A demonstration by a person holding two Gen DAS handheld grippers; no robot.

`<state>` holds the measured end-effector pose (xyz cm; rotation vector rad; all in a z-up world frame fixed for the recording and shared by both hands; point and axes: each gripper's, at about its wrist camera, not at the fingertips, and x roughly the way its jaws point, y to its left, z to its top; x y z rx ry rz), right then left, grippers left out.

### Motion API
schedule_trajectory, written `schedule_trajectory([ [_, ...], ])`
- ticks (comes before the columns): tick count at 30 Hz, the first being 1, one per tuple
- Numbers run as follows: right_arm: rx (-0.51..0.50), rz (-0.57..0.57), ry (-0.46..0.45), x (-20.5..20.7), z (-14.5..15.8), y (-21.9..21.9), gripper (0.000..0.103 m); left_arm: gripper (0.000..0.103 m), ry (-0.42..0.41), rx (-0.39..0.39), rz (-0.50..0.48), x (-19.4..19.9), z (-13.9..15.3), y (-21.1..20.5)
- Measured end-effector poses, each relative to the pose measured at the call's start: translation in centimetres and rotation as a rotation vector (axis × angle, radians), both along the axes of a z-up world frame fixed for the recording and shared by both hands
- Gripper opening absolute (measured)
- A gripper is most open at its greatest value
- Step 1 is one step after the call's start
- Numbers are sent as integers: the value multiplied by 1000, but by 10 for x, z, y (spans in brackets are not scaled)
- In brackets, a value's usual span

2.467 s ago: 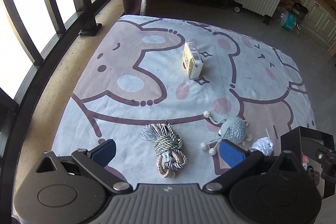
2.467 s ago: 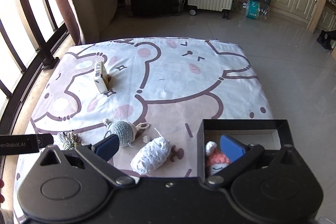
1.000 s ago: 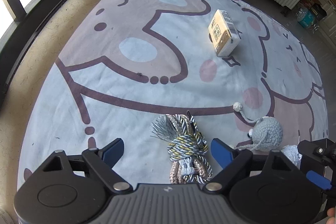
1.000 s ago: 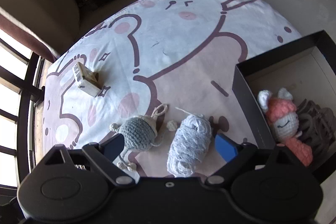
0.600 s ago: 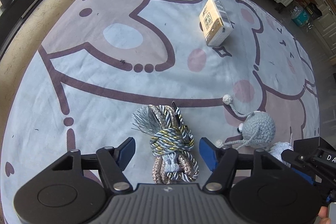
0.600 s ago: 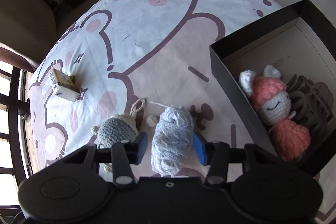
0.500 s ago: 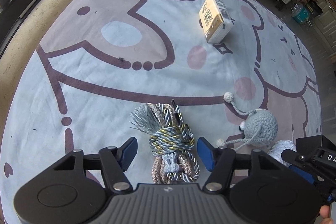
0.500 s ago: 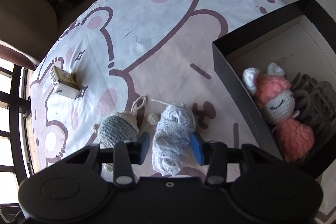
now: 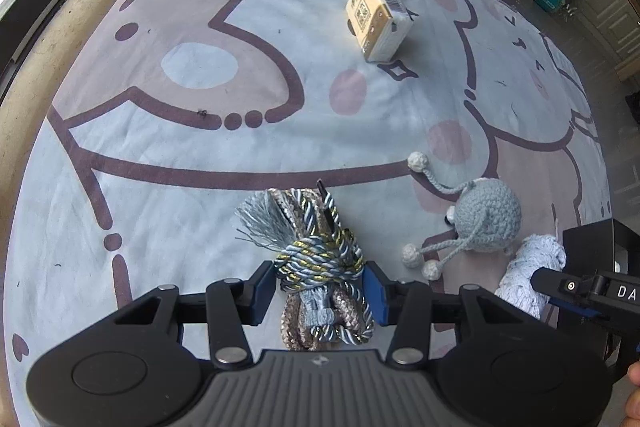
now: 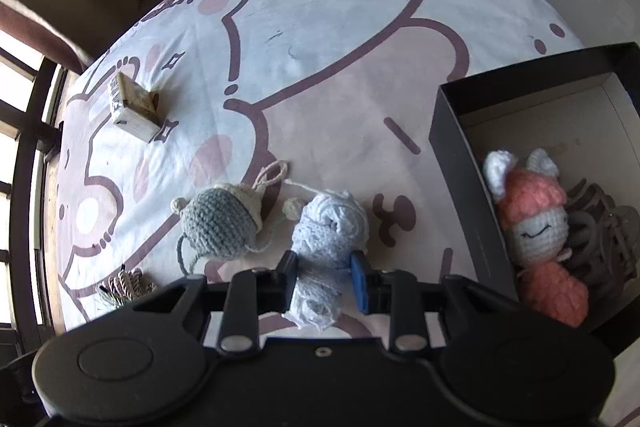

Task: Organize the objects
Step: 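Close the left gripper on the braided rope toy while the right gripper grasps the white yarn ball, then lift the rope toy with the left gripper while the right gripper lifts the yarn ball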

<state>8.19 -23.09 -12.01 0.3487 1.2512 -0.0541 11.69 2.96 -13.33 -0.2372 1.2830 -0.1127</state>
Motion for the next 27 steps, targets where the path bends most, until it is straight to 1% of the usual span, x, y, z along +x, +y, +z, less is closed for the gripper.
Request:
schedule_trajectory([
  [7, -30, 144, -1, -5, 8, 8, 26, 48, -8, 68, -168, -11, 6, -21],
  [11, -48, 204, -14, -11, 14, 10, 26, 48, 0, 66, -229, -18, 8, -31],
  [14, -38, 269, -17, -17, 19, 11, 26, 48, 5, 68, -277, -23, 10, -40],
  [17, -47, 364, 8, -24, 19, 16, 26, 48, 11, 85, -343, -29, 10, -51],
  [21, -106, 499, 62, -36, 14, 26, 26, 48, 20, 99, -415, -36, 10, -63],
  [23, -124, 545, 91, -41, 10, 29, 26, 48, 22, 106, -426, -37, 9, -67],
  [25, -138, 565, 111, -44, 5, 30, 26, 49, 30, 107, -399, -37, 7, -66],
  [27, -134, 553, 115, -44, 3, 29, 27, 49, 46, 101, -352, -35, 4, -63],
])
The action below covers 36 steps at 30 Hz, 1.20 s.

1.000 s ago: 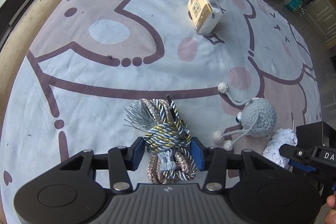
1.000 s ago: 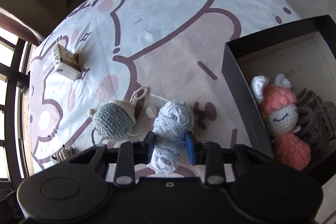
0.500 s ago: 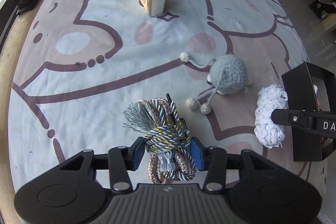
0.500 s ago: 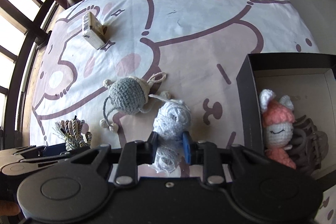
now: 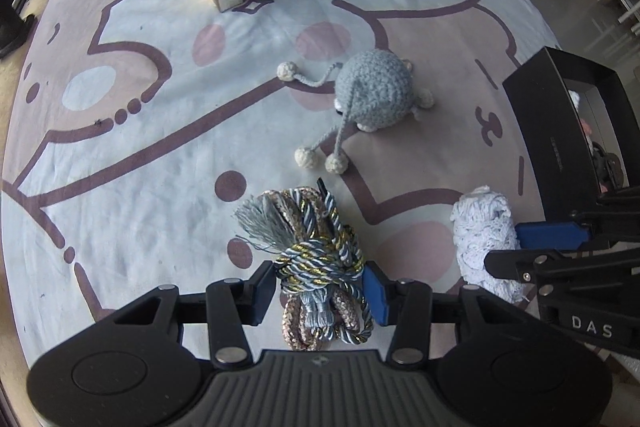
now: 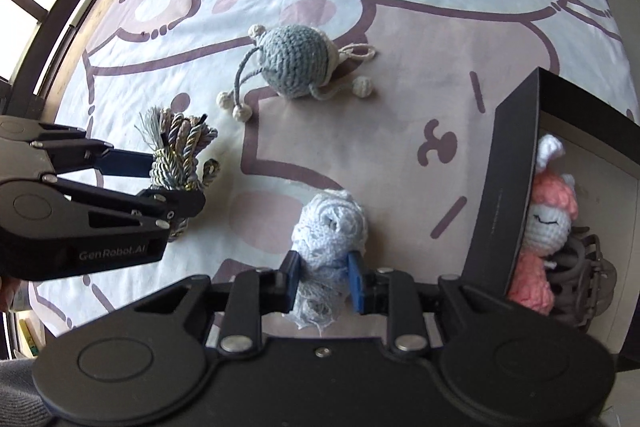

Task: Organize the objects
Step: 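Lift the rope toy with the left gripper while the right gripper lifts the yarn ball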

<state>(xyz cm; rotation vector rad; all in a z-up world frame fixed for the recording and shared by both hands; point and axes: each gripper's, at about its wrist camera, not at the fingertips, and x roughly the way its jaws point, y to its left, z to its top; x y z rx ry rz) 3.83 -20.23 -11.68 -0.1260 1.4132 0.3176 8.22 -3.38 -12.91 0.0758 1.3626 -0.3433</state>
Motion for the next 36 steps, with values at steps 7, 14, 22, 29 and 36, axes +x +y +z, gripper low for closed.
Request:
schedule_trajectory([
  [7, 26, -121, 38, 4, -5, -9, 39, 50, 39, -23, 142, 4, -4, 10],
  [14, 109, -232, 92, 6, -16, -21, 41, 51, 81, -69, 277, 6, -9, 18],
  [22, 105, -217, 64, 6, -9, -19, 35, 48, 24, -36, 237, 6, 1, 9],
  [29, 86, -212, -16, 4, 12, -19, 35, 48, -29, -88, 250, 2, 26, 7],
  [36, 85, -224, -124, -2, 46, -24, 35, 48, -86, -130, 261, -5, 53, 1],
])
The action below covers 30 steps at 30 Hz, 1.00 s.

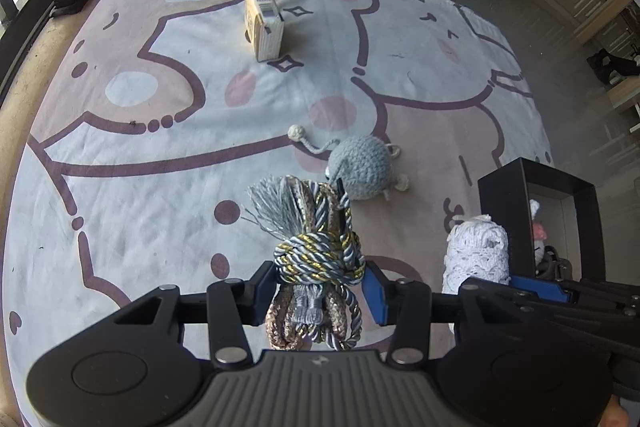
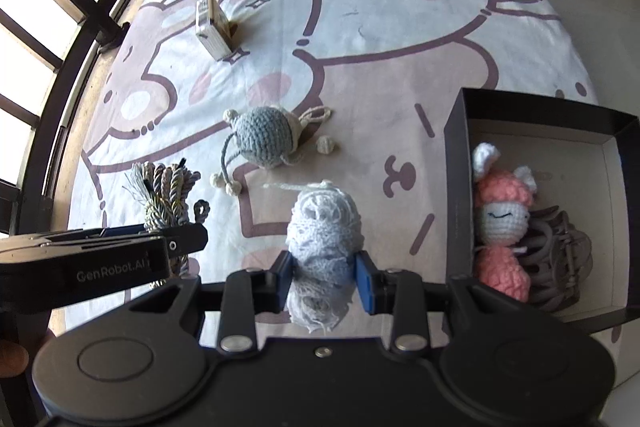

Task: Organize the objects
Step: 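Lift the rope toy with the left gripper while the right gripper lifts the yarn ball, then carry the rope toy and yarn ball with both grippers over the black box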

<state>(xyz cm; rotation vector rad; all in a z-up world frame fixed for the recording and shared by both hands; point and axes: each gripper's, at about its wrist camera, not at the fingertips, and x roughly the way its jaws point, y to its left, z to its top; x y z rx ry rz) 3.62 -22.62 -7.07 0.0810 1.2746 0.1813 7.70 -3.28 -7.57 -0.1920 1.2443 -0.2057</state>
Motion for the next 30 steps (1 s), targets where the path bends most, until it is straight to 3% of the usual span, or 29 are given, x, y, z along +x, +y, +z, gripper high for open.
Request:
schedule_trajectory([
  [16, -12, -37, -193, -21, 62, -23, 35, 48, -123, -24, 11, -18, 52, -13],
  [30, -15, -101, -271, -36, 82, -51, 35, 48, -172, -35, 0, -27, 70, -30],
])
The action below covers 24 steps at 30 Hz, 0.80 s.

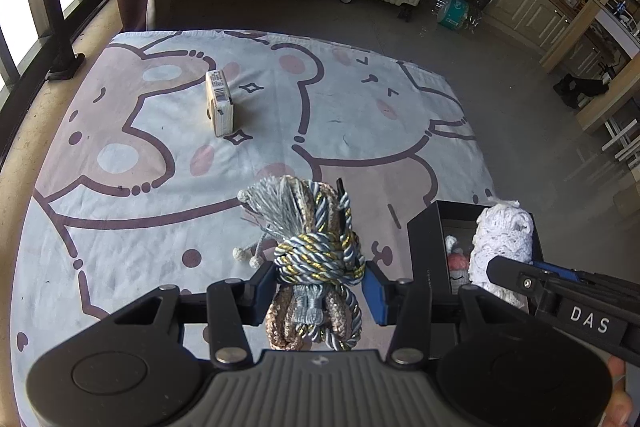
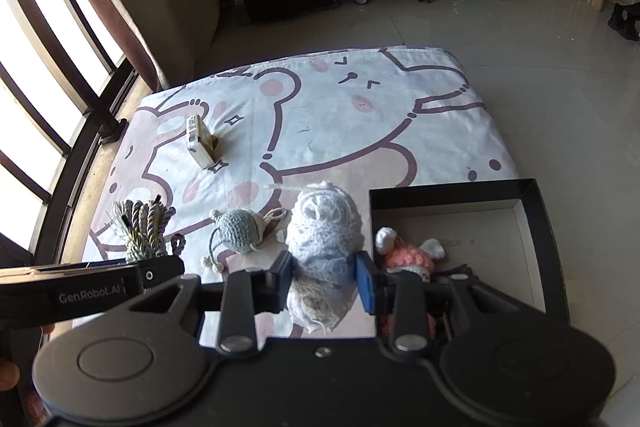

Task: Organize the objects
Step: 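Carry the rope toy and yarn ball with both grippers over the black box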

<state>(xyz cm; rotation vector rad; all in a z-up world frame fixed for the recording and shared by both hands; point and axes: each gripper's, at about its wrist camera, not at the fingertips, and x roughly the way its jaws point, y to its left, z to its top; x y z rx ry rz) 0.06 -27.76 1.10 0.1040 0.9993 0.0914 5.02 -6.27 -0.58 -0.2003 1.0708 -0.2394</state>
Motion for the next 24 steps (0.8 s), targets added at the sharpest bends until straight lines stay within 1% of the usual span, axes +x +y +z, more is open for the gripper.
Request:
schedule_trajectory([
  [13, -5, -25, -27, -6, 5, -21, 35, 48, -14, -6, -8, -1, 4, -17],
  [24, -10, -36, -38, -12, 7, -40, 35, 48, -13, -3, -37, -3, 3, -42],
])
